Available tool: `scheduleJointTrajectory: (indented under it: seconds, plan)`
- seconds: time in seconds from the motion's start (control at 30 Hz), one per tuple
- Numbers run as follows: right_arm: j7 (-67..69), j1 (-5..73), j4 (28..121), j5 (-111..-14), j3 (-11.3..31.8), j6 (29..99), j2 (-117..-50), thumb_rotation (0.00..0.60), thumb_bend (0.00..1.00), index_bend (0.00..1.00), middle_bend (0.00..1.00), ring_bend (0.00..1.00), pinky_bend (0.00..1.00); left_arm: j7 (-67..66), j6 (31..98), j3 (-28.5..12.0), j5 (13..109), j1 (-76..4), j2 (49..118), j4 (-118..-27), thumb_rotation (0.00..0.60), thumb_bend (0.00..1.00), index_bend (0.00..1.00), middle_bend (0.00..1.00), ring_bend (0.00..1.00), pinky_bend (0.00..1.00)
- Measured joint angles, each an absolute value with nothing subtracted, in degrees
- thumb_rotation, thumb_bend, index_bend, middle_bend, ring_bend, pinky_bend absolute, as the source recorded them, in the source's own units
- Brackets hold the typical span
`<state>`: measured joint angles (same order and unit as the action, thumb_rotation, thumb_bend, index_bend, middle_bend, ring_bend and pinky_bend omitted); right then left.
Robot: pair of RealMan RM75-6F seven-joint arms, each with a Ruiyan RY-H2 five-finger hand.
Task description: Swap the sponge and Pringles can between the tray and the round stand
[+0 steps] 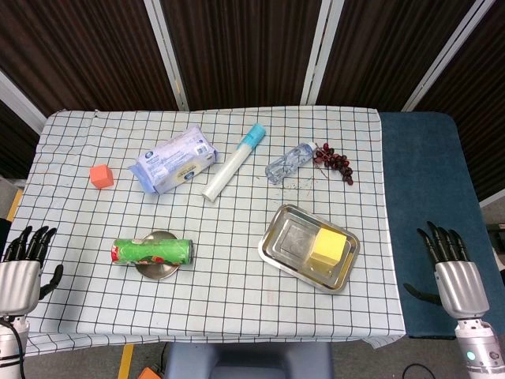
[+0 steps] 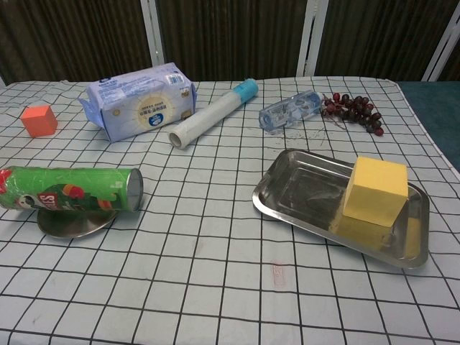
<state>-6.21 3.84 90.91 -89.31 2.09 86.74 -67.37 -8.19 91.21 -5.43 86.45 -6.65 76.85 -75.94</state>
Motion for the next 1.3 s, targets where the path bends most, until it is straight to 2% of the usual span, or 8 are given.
scheduleJointTrajectory:
  seconds: [0.47, 0.8, 1.07, 1.3]
  plan:
    - [-7.3, 3.9, 91.0, -88.5, 2.4, 86.1, -67.6, 0.6, 0.02, 0.0, 0.0, 0.0, 0.0, -9.4, 90.3, -5.4, 86.0, -6.8, 76.8, -76.3, 0.6, 0.37, 0.14, 0.17, 0.07, 0.19]
    - [-5.0, 6.3, 89.2, -91.0, 1.1, 82.1, -67.6, 0.6, 0.02, 0.0, 0.0, 0.0, 0.0, -10.1, 90.1, -5.2, 86.0, -6.8, 76.7, -77.3, 0.6, 0.37, 0.15, 0.18, 0.07, 0.19]
    - [-5.0, 12.0, 91.1, -89.6, 1.8, 71.9, -67.7, 0.6, 0.02, 0.0, 0.0, 0.0, 0.0, -10.2, 89.6, -5.0, 86.0, -6.9, 76.6, -77.4, 0.6, 0.37, 0.16, 0.19, 0.07, 0.19]
    - [-8.2, 19.1, 91.8, -81.8, 4.4, 60.1, -70.6, 0.6, 0.02, 0.0, 0.0, 0.0, 0.01, -9.5, 89.7, -5.2, 85.7, -6.8, 76.2, -77.8, 0.6, 0.37, 0.17, 0.19, 0.07, 0.19]
